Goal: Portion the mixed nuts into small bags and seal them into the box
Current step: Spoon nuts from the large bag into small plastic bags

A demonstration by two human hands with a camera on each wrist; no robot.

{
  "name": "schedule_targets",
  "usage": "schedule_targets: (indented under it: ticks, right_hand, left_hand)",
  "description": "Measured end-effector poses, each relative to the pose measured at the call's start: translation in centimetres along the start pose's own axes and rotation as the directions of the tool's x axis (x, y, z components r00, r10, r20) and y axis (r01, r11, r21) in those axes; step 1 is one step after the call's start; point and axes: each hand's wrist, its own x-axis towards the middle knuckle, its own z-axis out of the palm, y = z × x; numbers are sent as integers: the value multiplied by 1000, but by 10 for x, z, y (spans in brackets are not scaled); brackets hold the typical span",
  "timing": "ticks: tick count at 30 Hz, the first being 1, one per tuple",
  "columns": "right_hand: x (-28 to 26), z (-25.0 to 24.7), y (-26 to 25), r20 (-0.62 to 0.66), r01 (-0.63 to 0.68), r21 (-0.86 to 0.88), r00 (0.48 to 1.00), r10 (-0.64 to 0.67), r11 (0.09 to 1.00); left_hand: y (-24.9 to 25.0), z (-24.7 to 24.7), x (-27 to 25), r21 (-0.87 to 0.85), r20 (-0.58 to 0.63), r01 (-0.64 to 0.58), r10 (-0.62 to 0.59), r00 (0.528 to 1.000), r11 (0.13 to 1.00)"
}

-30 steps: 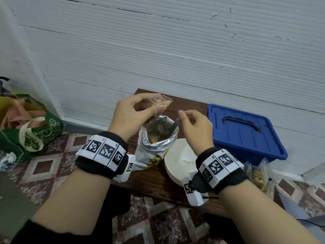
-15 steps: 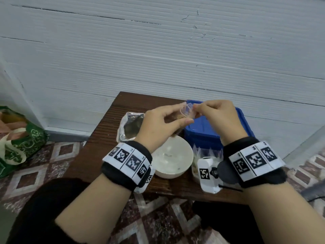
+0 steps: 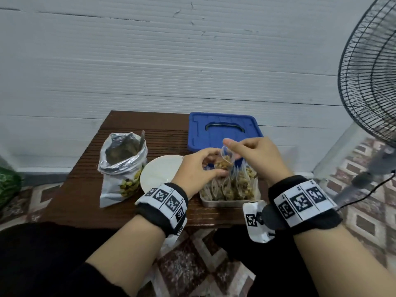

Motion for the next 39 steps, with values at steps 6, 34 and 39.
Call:
schedule_targets:
  ticks: [6, 34, 39]
  right_hand:
    - [7, 4, 19, -32, 9, -198, 999, -16, 980]
    - [9, 18, 54, -144, -19, -68, 990, 9, 997]
    - [2, 33, 41, -160, 54, -47, 985, -61, 997]
  left_hand:
    - [-14, 11, 12, 47, -42, 30, -28, 999, 998]
    - [-45, 0, 29, 395, -81, 226, -211, 974, 890]
    - [-54, -35, 14, 367, -117, 313, -291, 950, 876]
